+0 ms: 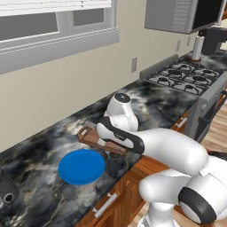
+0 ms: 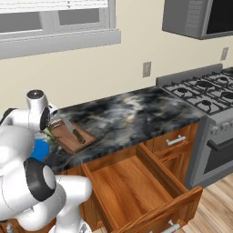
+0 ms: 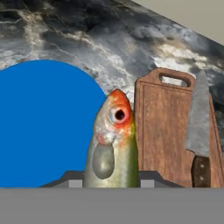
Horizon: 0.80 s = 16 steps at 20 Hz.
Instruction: Pick up the knife from the drawer and place it on the cutting board. Then place the meat from the plate to the cutting board.
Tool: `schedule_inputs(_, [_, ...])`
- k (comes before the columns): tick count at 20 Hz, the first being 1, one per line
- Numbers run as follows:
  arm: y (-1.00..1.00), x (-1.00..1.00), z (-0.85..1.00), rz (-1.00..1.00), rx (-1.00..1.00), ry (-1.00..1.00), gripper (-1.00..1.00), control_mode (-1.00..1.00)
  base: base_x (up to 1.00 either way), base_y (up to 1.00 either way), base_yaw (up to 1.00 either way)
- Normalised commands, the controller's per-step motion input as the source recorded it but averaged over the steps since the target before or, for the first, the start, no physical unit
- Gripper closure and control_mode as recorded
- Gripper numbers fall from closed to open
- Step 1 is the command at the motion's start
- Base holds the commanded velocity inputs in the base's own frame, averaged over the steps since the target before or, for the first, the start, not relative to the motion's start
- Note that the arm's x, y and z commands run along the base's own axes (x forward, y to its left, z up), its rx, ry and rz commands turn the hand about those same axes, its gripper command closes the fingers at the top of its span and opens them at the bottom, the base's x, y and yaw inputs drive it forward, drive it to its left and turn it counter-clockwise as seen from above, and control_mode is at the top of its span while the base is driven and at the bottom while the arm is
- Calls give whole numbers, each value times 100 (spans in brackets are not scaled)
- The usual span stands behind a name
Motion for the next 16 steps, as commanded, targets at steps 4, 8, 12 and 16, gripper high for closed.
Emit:
schedule_inputs(4, [-21,47,0,6,1,4,100,-100,0,0,0])
schedule_inputs(8, [-2,42,-1,9,0,7,100,-100,0,0,0])
schedule_inputs(12, [0,30,-9,0,-1,-4,100,-100,0,0,0])
schedule_inputs(16, [1,19,-21,0,-8,-12,100,-100,0,0,0])
